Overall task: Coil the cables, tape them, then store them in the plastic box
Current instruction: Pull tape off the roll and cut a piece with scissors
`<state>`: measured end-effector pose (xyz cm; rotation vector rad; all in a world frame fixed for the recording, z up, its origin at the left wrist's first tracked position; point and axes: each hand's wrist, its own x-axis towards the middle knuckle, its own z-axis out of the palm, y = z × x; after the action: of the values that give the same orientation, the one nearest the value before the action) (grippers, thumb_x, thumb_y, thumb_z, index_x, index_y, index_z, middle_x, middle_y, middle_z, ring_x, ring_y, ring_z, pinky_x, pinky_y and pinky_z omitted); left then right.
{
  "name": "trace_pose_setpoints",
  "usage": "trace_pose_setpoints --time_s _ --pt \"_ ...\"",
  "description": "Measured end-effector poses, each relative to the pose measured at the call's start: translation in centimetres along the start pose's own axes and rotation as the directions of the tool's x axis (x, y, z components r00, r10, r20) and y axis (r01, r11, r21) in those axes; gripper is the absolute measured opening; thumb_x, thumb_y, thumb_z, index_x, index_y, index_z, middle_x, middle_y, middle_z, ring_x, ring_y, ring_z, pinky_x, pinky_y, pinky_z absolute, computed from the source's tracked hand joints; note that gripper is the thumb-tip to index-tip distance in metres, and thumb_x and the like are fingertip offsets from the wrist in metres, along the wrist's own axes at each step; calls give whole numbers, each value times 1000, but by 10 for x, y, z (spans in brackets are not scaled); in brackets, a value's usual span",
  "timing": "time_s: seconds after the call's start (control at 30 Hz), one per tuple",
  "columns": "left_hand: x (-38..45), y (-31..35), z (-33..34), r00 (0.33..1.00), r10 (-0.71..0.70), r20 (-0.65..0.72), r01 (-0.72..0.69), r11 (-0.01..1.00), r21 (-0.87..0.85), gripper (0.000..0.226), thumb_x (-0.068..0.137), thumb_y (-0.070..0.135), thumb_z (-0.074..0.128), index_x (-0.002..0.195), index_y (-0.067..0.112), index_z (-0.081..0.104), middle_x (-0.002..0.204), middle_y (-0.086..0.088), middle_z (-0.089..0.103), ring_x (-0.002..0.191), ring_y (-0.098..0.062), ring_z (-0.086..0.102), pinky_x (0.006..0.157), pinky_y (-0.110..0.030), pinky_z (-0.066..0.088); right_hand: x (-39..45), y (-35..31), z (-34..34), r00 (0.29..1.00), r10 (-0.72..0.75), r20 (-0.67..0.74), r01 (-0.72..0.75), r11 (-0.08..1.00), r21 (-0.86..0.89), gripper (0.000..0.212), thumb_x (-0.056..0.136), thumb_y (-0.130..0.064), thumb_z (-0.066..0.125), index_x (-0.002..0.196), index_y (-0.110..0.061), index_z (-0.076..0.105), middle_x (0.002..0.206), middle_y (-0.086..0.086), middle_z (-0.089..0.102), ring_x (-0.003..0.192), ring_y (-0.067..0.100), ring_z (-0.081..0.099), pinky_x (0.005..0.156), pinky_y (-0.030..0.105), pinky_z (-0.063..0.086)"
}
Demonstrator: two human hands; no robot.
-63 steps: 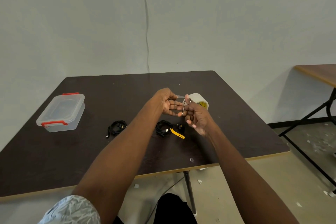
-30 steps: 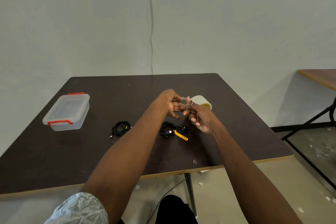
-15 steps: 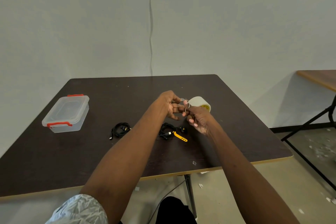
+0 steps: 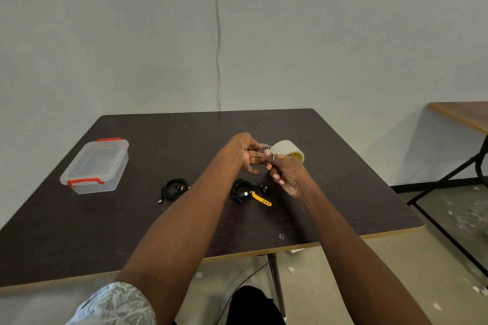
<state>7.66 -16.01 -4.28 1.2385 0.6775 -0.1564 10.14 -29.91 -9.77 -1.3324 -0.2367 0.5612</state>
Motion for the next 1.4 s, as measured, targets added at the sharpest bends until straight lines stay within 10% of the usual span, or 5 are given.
trace_pose_setpoints --time_s 0.33,0.47,0.83,1.4 --pt "-2 1 1 1000 12 -15 -11 1000 25 13 94 5 44 93 2 57 90 -16 67 80 -31 65 96 -58 36 -3 -7 4 997 67 -30 -60 982 179 23 94 -32 63 93 -10 70 67 7 57 34 7 41 27 16 24" --pt "-3 2 1 1000 16 -18 -15 999 36 12 93 5 45 96 1 56 87 -16 67 77 -32 66 88 -57 40 0 -6 4 997 79 4 -79 979 191 51 93 -38 62 122 4 61 69 9 60 35 7 45 27 15 27" --pt "-5 2 2 999 10 -36 -10 1000 0 16 93 4 43 103 -1 55 96 -18 67 82 -28 66 96 -59 37 -1 -9 1 989 133 58 -139 983 122 73 80 -63 64 97 8 68 70 13 61 34 9 44 30 15 27" --pt "-8 2 4 999 9 -40 -9 1000 -13 16 93 6 42 101 0 55 110 -18 65 81 -29 64 102 -61 36 0 -12 4 996 92 24 -93 991 94 62 84 -56 66 106 2 62 68 11 61 32 8 44 29 14 27"
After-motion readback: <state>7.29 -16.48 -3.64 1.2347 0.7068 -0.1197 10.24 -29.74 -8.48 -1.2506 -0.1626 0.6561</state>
